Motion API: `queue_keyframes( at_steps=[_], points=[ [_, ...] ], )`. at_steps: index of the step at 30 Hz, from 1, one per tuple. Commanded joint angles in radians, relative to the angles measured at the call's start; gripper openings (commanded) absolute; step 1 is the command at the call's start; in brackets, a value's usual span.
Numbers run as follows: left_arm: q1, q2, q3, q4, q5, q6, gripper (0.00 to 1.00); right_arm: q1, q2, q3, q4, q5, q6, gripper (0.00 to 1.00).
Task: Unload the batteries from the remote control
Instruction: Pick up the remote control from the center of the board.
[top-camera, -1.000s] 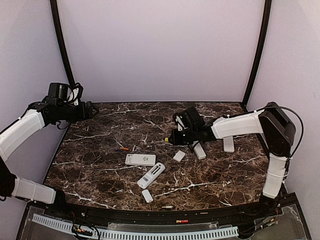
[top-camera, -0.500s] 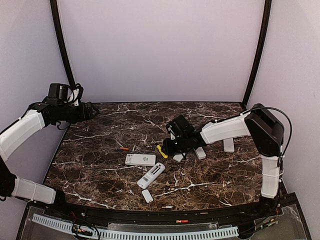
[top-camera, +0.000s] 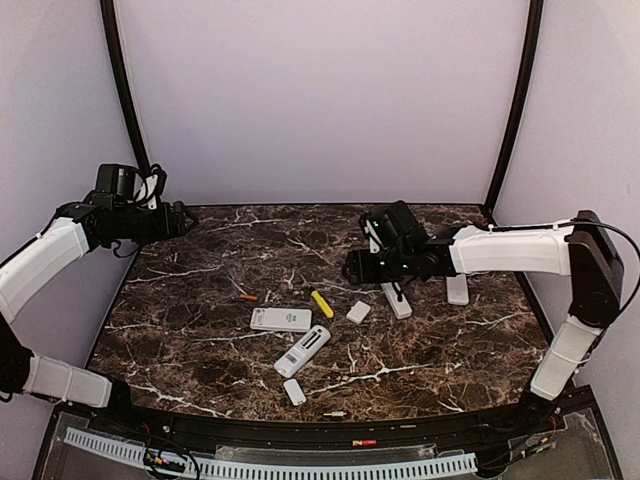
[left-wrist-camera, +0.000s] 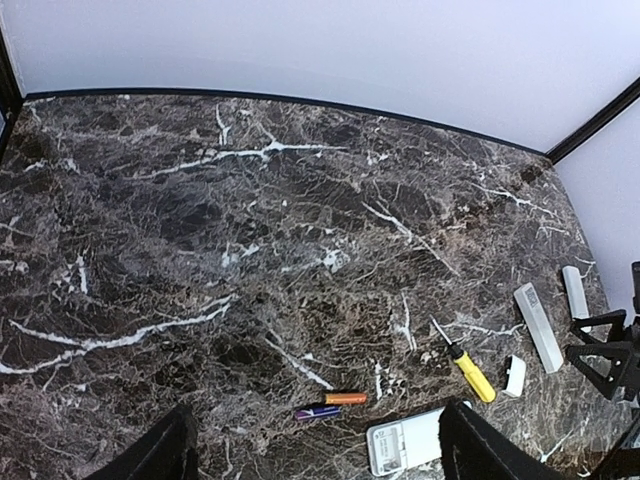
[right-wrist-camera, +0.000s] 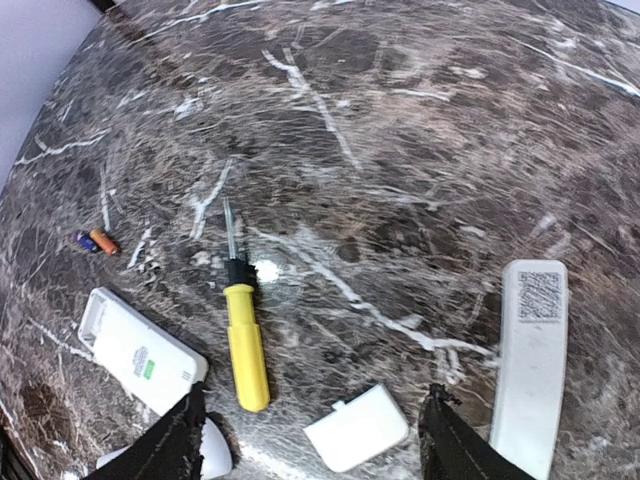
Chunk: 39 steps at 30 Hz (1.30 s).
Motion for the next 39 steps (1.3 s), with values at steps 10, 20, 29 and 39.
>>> queue_keyframes(
  at_steps=[10,20,29,39],
  points=[
    [0.004,0.004,0.121,0.056,0.010,0.004,0.82,-0.108,-0.074,-0.213,-0.125,0.100,0.016,0.84],
    [0.003,-0.032,0.068,0.047,-0.044,0.006,0.82,-0.122,0.046,-0.156,-0.165,0.118,-0.011,0.75],
    [0.003,-0.023,0.066,0.044,-0.033,0.001,0.82,-0.122,0.072,-0.145,-0.153,0.115,-0.006,0.44],
    [-0.030,0.016,0.049,0.099,0.115,-0.031,0.82,-0.113,-0.039,-0.124,-0.165,0.145,-0.041,0.00]
  ],
)
